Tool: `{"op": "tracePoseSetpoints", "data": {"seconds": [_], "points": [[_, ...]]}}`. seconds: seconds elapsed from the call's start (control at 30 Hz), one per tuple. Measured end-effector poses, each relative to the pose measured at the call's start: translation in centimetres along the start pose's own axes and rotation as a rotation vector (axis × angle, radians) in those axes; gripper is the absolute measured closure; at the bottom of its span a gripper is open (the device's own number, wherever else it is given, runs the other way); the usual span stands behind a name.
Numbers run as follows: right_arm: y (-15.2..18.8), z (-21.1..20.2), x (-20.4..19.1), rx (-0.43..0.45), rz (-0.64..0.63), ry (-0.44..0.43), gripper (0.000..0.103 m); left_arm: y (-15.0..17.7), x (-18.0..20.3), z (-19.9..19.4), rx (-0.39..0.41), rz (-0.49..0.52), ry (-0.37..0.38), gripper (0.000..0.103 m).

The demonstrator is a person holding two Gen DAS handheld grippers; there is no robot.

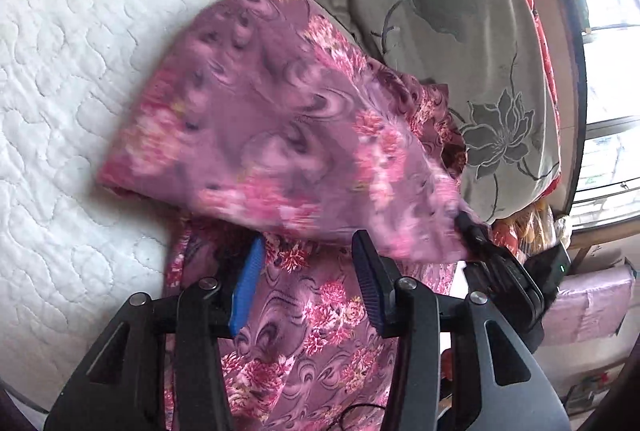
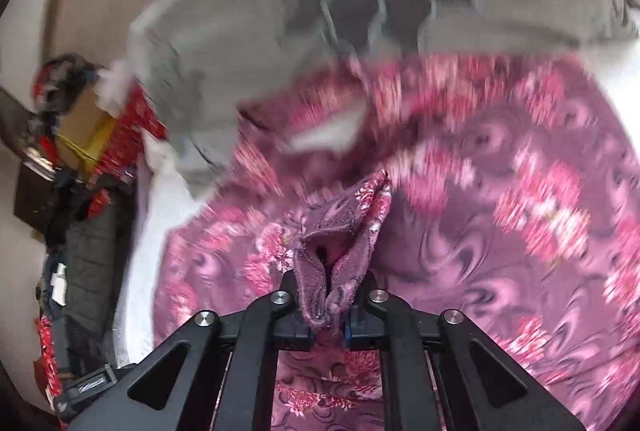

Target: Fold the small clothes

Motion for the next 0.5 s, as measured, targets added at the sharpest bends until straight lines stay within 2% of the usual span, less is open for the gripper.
{"op": "tracePoseSetpoints", "data": {"seconds": [0.07,0.2,0.27,0.37,0.43,0.5], "points": [[-0.5,-2.1,0.8,0.051,-0.034,0.027,0.095,0.0,-0.1,-0.2,0.001,-0.003,0.005,0.060],[-0.7,-4.6,4.0,0.071,-0.048,0.110,0.095,0.7,-0.3,-0.5,-0.007,0.008,0.009,0.060],[-0.2,-5.3,6.3,0.054,-0.018,0.149,0.095,1.1,-0.3,-0.3,-0.011,0.020,-0.006,0.060],[1.6,-5.0,9.8,-0.020,0.036,0.191,0.095,1.8,-0.4,-0.3,-0.024,0.029,-0.015,0.060],[2.8,-4.7,11.3,-0.060,0.088,0.162,0.089,2.2,-0.2,-0.6,-0.033,0.033,-0.001,0.060],[3.1,-5.0,12.2,-0.044,0.157,0.123,0.085,2.6,0.6,-1.0,-0.038,0.045,0.025,0.060]]}}
Point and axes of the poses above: each gripper's, at about its wrist camera, not at the fingertips, and z roughly the way its jaws point, x to its right, y to its underside, the point moved 4 cm from there along z, roughly the way its jaws point, and after that the axes turned 14 degrees about -z, right-handed, at the moved point
